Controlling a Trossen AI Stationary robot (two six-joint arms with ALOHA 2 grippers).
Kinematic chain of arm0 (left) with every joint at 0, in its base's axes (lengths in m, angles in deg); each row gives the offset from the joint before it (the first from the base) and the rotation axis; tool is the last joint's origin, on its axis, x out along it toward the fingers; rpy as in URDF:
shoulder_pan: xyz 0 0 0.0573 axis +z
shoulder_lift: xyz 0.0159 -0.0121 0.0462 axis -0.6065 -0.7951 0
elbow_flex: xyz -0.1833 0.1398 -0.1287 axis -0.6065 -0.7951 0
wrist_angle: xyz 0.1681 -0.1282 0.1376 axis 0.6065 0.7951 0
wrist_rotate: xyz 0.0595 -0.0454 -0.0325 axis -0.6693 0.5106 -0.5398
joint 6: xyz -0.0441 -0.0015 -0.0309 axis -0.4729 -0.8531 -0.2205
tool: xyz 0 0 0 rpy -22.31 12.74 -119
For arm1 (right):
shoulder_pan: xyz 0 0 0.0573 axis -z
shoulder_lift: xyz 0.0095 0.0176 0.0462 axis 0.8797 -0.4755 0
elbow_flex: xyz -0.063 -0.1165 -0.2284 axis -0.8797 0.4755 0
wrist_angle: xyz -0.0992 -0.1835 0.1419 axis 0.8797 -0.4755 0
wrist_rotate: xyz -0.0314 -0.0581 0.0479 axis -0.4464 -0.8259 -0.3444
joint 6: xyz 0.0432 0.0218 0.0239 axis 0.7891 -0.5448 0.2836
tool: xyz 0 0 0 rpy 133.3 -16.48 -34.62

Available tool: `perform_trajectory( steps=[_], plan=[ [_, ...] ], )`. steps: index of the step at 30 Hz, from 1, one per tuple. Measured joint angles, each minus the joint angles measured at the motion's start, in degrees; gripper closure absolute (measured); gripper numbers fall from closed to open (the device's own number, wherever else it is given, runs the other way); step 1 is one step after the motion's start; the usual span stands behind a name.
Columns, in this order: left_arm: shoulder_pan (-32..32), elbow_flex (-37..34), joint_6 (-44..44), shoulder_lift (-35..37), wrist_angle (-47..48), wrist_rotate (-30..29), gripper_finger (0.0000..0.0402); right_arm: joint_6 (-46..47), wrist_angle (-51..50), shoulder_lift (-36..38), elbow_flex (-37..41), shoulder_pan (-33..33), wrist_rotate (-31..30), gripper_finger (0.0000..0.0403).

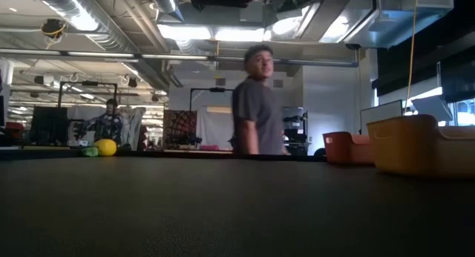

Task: Sort produce into baskets
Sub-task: Put the top red chili pepper into the yellow bin

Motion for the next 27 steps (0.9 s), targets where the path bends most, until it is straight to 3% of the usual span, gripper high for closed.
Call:
perform_trajectory(
  steps=[7,17,23,27],
  plan=[
    [-0.05,0.00,-0.89,1.44,2.66,0.36,0.0186,7.15,-16.93,6.65,-0.11,0.00,-4.54,0.0400],
    [0.30,0.00,0.46,1.46,2.75,0.41,0.0191,29.72,-46.15,14.03,4.01,0.07,-14.82,0.0401],
    [0.28,0.00,0.48,1.46,2.77,0.41,0.0191,44.99,-56.08,18.72,10.12,0.07,-15.67,0.0401],
    [0.26,0.00,0.48,1.46,2.79,0.43,0.0192,52.69,-58.54,20.23,14.30,0.07,-11.96,0.0402]
  ],
)
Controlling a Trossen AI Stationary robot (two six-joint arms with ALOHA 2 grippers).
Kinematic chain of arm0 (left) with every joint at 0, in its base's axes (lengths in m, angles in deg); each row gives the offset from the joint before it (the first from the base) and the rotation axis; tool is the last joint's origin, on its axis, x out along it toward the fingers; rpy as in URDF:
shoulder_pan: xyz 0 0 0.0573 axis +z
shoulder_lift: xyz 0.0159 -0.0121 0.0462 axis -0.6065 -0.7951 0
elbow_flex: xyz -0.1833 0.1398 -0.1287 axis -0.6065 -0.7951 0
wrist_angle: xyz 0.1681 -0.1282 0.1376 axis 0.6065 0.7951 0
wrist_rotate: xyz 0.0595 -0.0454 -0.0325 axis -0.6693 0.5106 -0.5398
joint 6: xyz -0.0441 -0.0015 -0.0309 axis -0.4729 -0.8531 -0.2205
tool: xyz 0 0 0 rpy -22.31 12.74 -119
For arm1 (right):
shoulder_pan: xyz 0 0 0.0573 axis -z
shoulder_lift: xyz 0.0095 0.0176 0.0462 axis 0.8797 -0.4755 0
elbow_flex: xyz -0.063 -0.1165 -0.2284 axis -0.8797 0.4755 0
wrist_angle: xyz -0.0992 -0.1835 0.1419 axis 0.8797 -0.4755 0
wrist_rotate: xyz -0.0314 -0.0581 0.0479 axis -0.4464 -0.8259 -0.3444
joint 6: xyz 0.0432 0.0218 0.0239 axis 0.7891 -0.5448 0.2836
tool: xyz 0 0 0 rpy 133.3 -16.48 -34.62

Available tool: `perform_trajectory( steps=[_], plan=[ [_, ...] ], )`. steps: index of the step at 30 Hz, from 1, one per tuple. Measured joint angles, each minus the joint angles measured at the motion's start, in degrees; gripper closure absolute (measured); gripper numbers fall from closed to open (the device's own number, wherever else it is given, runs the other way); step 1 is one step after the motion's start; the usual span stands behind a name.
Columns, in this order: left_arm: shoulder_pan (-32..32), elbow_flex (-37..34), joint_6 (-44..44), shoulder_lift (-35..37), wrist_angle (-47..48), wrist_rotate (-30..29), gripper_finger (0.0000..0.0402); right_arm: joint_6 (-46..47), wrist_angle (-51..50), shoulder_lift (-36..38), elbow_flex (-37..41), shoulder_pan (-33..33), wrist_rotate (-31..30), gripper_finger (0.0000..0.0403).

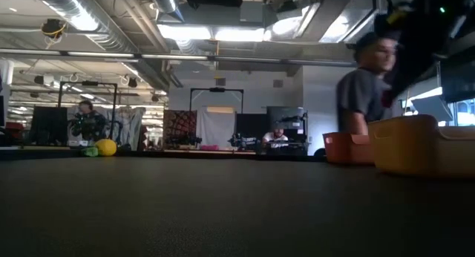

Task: Sort produce into baskets
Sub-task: Put the top red chili pepper into the yellow bin

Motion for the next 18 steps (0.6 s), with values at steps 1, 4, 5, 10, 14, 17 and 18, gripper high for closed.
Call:
perform_trajectory(
  steps=[1,4,5,10,14,17,18],
  plan=[
    [0.02,0.00,0.00,0.00,0.00,0.00,0.0192,0.98,-0.02,0.23,1.19,0.00,1.68,0.0402],
    [0.00,0.00,0.00,0.00,0.00,0.00,0.0192,3.25,-0.17,0.37,4.74,0.00,5.14,0.0402],
    [0.00,0.00,0.00,0.00,0.00,0.00,0.0192,3.94,-0.17,0.35,5.82,0.00,6.00,0.0402],
    [0.00,0.00,0.02,0.00,0.00,0.00,0.0192,6.49,0.52,0.35,9.35,0.00,7.08,0.0402],
    [0.00,0.00,0.02,0.00,0.00,0.00,0.0192,9.05,0.71,0.35,10.95,0.00,8.01,0.0402],
    [0.00,0.00,0.02,0.00,0.00,0.01,0.0192,10.30,0.76,0.33,12.02,0.00,8.11,0.0394],
    [0.00,0.00,0.02,0.00,0.00,0.01,0.0192,10.51,0.79,0.33,12.31,0.00,8.14,0.0390]
  ],
)
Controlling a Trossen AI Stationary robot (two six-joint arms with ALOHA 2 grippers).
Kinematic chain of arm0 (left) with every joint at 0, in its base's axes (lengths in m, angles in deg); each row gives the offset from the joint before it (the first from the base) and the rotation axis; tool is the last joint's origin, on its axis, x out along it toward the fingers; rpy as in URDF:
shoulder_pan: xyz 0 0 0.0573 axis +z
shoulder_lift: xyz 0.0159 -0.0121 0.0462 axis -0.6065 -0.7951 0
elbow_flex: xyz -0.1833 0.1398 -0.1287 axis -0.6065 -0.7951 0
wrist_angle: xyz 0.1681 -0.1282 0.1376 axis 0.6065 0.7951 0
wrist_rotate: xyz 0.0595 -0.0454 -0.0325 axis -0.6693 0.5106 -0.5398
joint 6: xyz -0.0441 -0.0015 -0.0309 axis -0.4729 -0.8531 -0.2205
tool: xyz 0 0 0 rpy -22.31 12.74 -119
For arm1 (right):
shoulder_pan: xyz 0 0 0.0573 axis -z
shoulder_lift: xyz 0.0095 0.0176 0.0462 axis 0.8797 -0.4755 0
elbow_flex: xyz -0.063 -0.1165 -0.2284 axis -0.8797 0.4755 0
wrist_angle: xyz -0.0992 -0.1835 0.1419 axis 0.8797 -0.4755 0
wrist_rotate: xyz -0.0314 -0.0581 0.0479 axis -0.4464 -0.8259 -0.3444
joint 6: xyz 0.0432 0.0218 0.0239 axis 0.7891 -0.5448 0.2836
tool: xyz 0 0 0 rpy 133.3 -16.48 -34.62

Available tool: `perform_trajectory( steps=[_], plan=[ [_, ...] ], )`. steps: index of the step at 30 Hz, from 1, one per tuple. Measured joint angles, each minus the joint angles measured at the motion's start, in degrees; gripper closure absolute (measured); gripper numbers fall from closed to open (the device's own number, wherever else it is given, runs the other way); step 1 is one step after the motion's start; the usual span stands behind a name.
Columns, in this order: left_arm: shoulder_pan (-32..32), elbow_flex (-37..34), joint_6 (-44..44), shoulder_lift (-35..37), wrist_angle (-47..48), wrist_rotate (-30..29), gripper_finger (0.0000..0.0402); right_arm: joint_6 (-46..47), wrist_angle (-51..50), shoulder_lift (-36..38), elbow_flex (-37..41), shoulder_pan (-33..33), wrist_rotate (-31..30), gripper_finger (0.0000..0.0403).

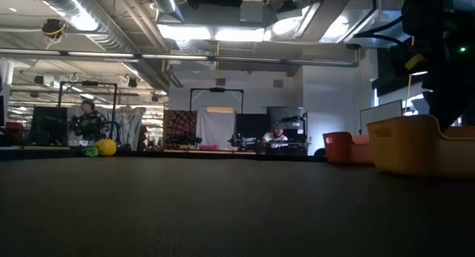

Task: Sort produce into baskets
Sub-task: Put the top red chili pepper into the yellow bin, then put the center green chili pepper into the orange bin

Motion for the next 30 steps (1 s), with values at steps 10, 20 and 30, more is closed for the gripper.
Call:
perform_trajectory(
  steps=[10,20,30],
  plan=[
    [0.00,0.00,0.00,0.00,0.02,0.02,0.0192,0.14,3.29,-0.02,0.76,0.00,-0.17,0.0292],
    [0.00,0.00,0.00,0.00,0.02,0.04,0.0192,-3.59,2.82,0.35,-3.74,-0.09,-2.16,0.0209],
    [0.00,0.00,2.25,0.00,-1.25,0.04,0.0192,-13.53,22.01,0.15,-7.84,-7.35,-8.54,0.0212]
  ],
)
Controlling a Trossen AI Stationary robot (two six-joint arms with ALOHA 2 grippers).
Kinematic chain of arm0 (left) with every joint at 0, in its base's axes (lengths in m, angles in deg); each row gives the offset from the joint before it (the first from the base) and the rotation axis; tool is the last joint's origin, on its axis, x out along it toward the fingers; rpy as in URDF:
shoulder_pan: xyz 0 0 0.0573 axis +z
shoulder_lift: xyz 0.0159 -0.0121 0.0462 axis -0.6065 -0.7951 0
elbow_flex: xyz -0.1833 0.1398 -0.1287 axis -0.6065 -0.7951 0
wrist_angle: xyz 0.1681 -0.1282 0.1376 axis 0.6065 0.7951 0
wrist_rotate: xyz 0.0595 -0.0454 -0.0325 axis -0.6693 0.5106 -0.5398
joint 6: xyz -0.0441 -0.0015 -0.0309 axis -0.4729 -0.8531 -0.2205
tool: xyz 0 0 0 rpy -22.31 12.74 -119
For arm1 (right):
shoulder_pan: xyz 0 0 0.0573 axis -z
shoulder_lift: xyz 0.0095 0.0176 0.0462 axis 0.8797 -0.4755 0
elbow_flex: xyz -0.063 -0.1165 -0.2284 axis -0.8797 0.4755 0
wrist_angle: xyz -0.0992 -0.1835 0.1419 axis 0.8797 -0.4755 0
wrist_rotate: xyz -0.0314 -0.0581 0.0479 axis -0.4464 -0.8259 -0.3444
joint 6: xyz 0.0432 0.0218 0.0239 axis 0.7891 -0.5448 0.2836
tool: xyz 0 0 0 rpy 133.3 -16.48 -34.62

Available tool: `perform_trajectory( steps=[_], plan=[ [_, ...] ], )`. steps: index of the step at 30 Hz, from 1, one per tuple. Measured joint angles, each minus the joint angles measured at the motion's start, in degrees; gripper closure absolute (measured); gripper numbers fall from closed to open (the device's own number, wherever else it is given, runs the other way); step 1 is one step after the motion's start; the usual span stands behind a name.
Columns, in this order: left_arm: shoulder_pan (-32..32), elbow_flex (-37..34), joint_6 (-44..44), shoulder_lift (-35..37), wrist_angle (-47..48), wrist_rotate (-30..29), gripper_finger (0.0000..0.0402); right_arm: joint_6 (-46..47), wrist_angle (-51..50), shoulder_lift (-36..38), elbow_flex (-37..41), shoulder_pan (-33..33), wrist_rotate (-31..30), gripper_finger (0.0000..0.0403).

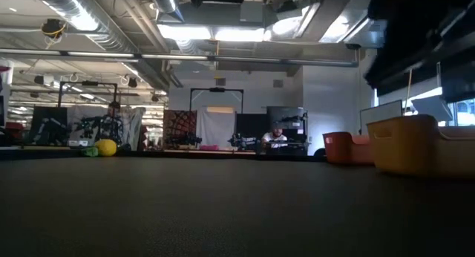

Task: Sort produce into baskets
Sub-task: Put the center green chili pepper into the orange bin

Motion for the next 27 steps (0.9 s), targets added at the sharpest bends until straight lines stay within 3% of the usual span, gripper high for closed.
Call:
perform_trajectory(
  steps=[5,13,18,27],
  plan=[
    [0.00,0.00,-1.87,-0.02,-2.12,0.05,0.0192,-6.81,11.27,-1.30,0.31,-2.23,-3.16,0.0212],
    [0.28,0.00,-2.08,-0.02,0.32,0.08,0.0192,-14.71,23.32,-4.25,0.36,-2.47,-0.89,0.0212],
    [-1.10,0.00,-5.61,-0.02,9.25,0.07,0.0192,-15.09,25.01,-5.62,0.36,-2.47,2.04,0.0212],
    [-5.12,0.00,-22.92,-0.02,30.07,0.10,0.0192,-14.71,24.97,-7.65,0.40,-2.46,4.25,0.0212]
  ],
)
